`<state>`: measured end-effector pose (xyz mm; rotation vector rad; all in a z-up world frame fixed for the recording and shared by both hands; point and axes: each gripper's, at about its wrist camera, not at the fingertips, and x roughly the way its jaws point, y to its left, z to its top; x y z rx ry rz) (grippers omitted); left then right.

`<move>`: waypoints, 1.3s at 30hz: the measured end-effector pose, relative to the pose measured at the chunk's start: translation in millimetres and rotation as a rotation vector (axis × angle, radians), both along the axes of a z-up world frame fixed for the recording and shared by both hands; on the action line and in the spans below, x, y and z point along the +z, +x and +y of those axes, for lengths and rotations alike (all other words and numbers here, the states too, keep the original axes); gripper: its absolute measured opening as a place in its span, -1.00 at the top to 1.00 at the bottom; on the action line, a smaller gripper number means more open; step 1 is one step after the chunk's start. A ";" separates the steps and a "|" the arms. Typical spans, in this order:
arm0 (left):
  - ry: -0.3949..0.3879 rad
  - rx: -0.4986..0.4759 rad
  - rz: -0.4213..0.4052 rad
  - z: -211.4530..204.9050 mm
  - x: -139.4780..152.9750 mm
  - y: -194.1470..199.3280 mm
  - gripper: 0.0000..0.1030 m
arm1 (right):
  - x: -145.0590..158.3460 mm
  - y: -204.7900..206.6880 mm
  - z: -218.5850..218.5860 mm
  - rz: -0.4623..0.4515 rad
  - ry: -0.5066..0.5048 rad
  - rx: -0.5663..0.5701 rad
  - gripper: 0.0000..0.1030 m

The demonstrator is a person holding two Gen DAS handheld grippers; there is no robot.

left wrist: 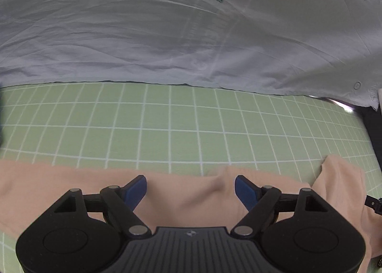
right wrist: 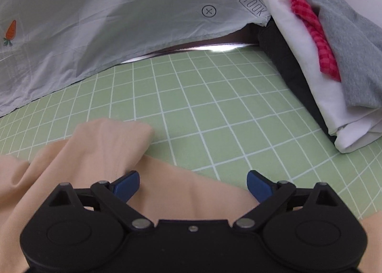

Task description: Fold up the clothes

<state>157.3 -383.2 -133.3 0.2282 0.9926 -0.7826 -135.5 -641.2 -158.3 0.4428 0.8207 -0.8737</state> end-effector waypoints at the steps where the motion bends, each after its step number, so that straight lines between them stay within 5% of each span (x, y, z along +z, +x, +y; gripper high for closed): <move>1: -0.002 -0.026 0.008 -5.1 -2.7 0.1 -0.58 | -3.1 -0.3 -2.0 0.004 0.008 -0.002 -0.89; 6: 0.001 -0.127 0.041 -22.0 -10.9 -3.0 -0.52 | -10.4 -8.7 -8.7 -0.001 0.043 -0.033 -0.89; 11: 0.045 -0.086 -0.005 -23.3 -18.3 -8.5 0.02 | -10.6 -19.0 -11.0 -0.001 0.032 -0.095 -0.78; 13: 0.047 -0.041 -0.015 -19.6 -18.0 -5.3 0.65 | -8.1 -21.4 -9.5 -0.005 0.025 -0.095 -0.51; 14: 0.036 -0.011 -0.005 -16.1 -18.2 -2.3 0.71 | -6.5 -22.6 -8.9 -0.011 0.024 -0.087 -0.41; 18: -0.045 0.127 0.038 5.0 -17.8 12.3 0.83 | -2.0 -30.2 -10.0 -0.049 0.034 -0.076 0.90; 23: -0.087 0.268 0.068 28.8 -21.8 26.7 0.81 | -3.4 -51.4 -17.8 -0.098 0.054 -0.159 0.90; 27: -0.054 0.209 0.010 24.2 -17.7 19.6 0.62 | 1.9 -37.3 -14.7 -0.055 0.014 -0.120 0.86; 34: -0.057 0.148 0.002 16.2 -14.3 25.0 -0.24 | 21.7 -3.7 -20.5 -0.115 -0.025 -0.053 -0.09; 37: -0.022 0.119 0.035 5.5 -22.0 26.9 -0.29 | 21.6 21.3 -26.5 -0.158 0.008 0.018 -0.44; 39: -0.014 0.097 0.020 0.3 -24.6 23.2 -0.29 | 17.2 39.1 -28.8 -0.176 0.036 0.068 -0.45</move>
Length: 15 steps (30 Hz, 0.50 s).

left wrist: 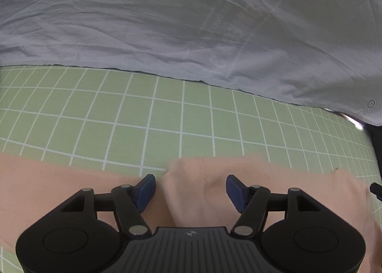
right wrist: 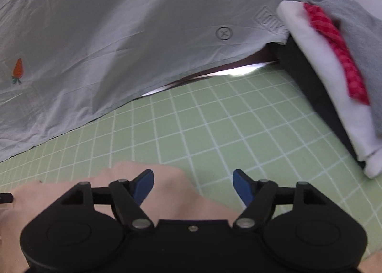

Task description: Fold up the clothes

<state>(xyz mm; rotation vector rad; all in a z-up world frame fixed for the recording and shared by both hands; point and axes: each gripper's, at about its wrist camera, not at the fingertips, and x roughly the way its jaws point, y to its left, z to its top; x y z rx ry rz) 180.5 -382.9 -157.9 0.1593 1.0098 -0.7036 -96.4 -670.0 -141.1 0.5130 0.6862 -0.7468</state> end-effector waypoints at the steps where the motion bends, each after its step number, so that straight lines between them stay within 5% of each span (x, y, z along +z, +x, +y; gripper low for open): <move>1: 0.009 -0.011 -0.013 -2.7 -0.6 -2.3 -0.25 | -3.3 8.8 -0.1 -0.005 0.011 0.025 -0.45; 2: 0.016 -0.016 -0.026 -4.5 -1.1 -4.1 -0.22 | -7.0 16.2 0.0 0.006 0.032 0.052 -0.44; 3: 0.021 -0.017 -0.039 -5.1 -1.3 -5.2 0.03 | -10.8 23.3 0.2 0.019 0.057 0.079 -0.39; 4: 0.028 -0.019 -0.051 -5.4 -1.4 -5.3 0.45 | -13.7 28.8 0.9 0.036 0.064 0.100 -0.12; 6: 0.022 -0.013 -0.047 -3.4 -1.8 -0.8 0.81 | -17.3 38.6 3.0 0.077 0.052 0.152 0.50; 7: 0.004 -0.003 -0.032 -1.1 -2.4 3.0 0.81 | -17.6 42.5 4.0 0.088 0.038 0.195 0.82; 8: -0.011 0.008 -0.018 0.9 -3.4 6.7 0.81 | -16.3 46.6 3.5 0.096 0.024 0.228 0.87; 15: -0.088 0.126 -0.027 -0.5 1.0 36.8 0.71 | -6.8 89.9 -26.5 0.070 -0.050 0.243 0.88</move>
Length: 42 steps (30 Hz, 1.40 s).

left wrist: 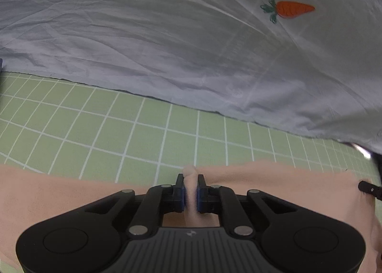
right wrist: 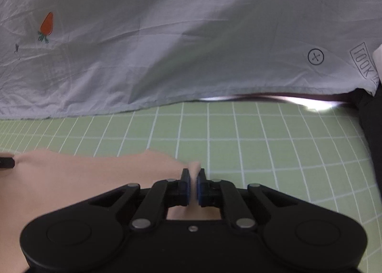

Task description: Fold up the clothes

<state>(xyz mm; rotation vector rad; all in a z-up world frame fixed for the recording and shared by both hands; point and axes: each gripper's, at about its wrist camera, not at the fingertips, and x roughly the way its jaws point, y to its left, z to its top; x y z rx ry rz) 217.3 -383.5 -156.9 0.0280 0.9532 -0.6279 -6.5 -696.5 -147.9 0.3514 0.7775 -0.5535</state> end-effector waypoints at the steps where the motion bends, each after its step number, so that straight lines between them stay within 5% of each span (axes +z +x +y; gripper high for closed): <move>1: 0.002 0.006 -0.005 -0.9 2.8 1.6 0.58 | 0.7 6.4 -4.0 -0.001 0.003 -0.021 0.85; 2: 0.015 0.014 -0.022 0.5 6.2 1.0 0.44 | 1.4 12.7 -7.4 0.001 0.006 -0.043 0.82; 3: 0.029 0.024 -0.046 3.8 9.7 -0.7 0.09 | 4.2 14.0 -4.6 0.007 -0.005 -0.059 0.57; 4: 0.040 0.039 -0.069 9.2 13.1 -3.0 -0.31 | 7.5 14.3 -0.4 0.012 -0.019 -0.074 0.10; 6: 0.041 0.091 -0.093 29.0 18.5 -9.8 -0.58 | 14.8 10.5 12.7 0.013 -0.042 -0.090 -0.40; 8: 0.037 0.152 -0.065 56.2 21.5 -17.8 -0.68 | 20.9 -3.4 38.2 0.008 -0.053 -0.061 -0.58; 10: 0.039 0.211 -0.032 86.8 23.7 -31.0 -0.77 | 24.8 -23.6 67.4 0.017 -0.065 -0.041 -0.98; 19: 0.054 0.353 0.032 203.8 34.5 -123.6 -0.90 | 12.1 -124.8 181.7 0.031 0.122 -0.051 -1.00; 24: 0.083 0.399 0.054 252.3 33.5 -141.7 -0.90 | 3.4 -142.3 220.8 0.084 0.120 -0.061 -1.00; 33: 0.093 0.411 0.028 308.7 37.8 -114.8 -0.90 | -2.6 -140.0 251.8 0.127 0.067 -0.181 -1.00; 42: 0.075 0.386 0.025 323.6 22.3 -29.5 -0.91 | -8.8 -122.3 263.7 0.145 0.012 -0.332 -1.00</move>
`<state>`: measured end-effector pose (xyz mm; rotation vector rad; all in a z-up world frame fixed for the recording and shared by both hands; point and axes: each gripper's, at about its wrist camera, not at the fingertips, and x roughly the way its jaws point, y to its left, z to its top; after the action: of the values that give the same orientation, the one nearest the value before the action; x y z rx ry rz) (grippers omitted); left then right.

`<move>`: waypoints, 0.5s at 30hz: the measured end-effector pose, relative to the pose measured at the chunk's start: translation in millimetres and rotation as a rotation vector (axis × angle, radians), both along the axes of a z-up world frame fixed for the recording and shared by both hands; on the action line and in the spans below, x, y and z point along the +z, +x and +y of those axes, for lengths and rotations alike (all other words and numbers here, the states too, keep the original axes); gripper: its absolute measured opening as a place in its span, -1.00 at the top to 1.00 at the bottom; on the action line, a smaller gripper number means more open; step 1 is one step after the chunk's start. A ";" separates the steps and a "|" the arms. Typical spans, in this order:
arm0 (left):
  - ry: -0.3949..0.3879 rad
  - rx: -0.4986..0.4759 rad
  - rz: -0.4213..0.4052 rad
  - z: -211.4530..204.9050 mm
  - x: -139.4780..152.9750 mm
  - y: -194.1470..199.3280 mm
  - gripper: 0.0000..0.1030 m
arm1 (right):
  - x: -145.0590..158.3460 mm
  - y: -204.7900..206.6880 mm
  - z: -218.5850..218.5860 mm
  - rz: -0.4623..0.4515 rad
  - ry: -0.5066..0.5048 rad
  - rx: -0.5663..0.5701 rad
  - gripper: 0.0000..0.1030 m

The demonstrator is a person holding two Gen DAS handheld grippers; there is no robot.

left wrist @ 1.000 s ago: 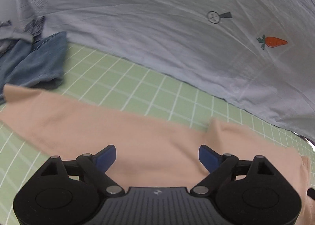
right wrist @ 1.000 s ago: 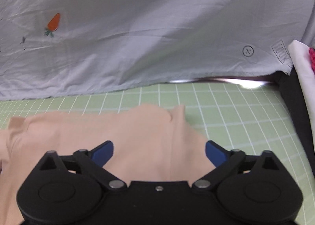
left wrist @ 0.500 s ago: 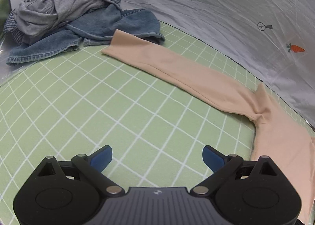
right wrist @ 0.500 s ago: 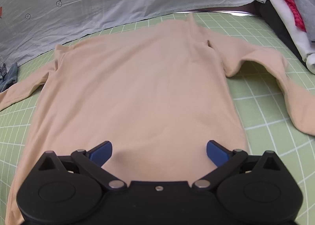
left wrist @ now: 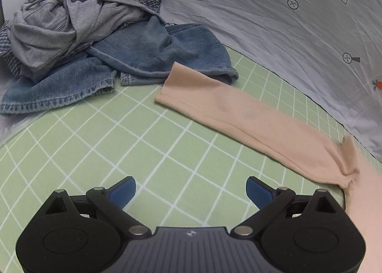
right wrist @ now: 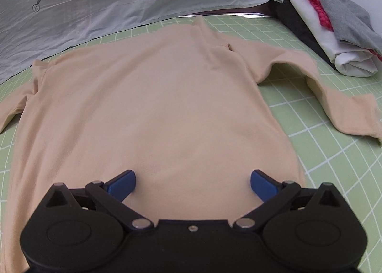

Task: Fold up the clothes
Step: 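Grasp the sleeve cuff with the left gripper while the right gripper holds open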

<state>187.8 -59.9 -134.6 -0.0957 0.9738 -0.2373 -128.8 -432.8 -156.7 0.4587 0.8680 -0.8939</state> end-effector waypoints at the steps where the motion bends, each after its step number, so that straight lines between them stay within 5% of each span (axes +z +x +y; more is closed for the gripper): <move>1: -0.001 0.000 0.000 -0.6 -3.1 12.6 -0.91 | -0.5 1.2 1.1 -0.003 -0.007 -0.017 -1.00; 13: 0.042 0.030 -0.087 -20.4 -23.4 106.0 -0.87 | 0.3 12.9 0.8 0.018 0.013 -0.115 -1.00; 15: 0.071 0.045 -0.087 -21.3 -25.0 108.4 -0.63 | 0.6 14.3 0.2 0.026 0.023 -0.124 -1.00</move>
<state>296.2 -81.2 -159.6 -0.0415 0.8921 -0.1642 -114.5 -432.6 -156.0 0.5264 0.8821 -1.0060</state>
